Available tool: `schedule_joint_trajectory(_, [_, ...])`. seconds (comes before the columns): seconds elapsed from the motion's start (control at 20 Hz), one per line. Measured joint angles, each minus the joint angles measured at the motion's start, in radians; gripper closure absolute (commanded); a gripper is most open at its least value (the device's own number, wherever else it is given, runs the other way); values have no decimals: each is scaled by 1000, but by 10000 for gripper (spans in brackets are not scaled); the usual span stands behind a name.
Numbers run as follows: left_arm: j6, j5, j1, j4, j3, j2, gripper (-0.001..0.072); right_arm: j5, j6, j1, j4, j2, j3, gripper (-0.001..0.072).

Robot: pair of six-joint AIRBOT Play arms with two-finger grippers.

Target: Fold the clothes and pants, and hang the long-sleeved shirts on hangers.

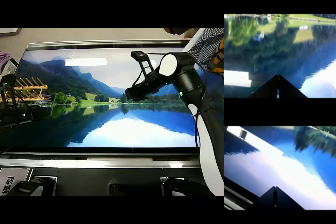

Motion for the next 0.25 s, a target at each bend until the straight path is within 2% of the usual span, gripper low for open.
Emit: schedule_joint_trajectory(0.25, [2,1,0,4,-7,0,689,16,1,2,4,0,-5,681])
